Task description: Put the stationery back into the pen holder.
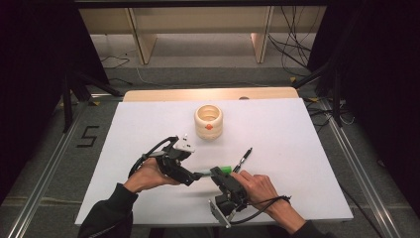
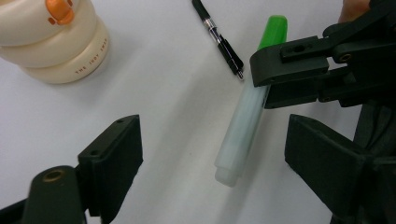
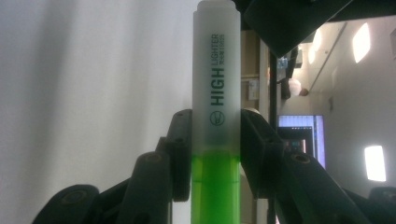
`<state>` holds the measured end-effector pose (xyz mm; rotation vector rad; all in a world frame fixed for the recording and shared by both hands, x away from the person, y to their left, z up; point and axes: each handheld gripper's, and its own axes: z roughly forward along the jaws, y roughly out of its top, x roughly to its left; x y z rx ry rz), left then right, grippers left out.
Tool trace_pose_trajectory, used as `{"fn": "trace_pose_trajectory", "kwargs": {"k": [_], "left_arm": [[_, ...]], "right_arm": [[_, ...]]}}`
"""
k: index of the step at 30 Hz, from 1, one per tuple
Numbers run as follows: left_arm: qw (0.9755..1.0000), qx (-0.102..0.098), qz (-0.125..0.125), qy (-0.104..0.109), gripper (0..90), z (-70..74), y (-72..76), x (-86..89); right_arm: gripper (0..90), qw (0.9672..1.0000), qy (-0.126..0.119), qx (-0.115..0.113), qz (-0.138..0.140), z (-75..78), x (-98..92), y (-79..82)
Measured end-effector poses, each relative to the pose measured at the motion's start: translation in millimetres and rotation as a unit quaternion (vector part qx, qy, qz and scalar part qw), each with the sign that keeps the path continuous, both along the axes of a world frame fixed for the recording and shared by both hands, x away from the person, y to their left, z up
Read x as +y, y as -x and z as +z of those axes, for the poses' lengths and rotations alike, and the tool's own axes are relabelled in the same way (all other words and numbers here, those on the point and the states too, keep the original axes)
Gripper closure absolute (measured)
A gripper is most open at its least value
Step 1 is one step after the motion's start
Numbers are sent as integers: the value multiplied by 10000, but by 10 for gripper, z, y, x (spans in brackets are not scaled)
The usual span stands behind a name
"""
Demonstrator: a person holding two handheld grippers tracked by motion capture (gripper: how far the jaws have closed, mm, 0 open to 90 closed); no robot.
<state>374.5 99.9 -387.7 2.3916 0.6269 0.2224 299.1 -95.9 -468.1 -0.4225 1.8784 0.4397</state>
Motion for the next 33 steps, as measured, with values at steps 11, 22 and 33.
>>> {"fn": "trace_pose_trajectory", "kwargs": {"k": [11,22,33], "left_arm": [[9986,198,-313,-380,228,-49,-44,-148],[9947,346,-626,-740,316,-96,-72,-247],[9887,527,-987,-995,505,-146,-122,-353]], "right_arm": [[670,9998,147,-129,60,-22,-2,7],[670,9995,223,-203,122,-54,18,23],[670,9990,283,-278,183,-78,16,26]]}}
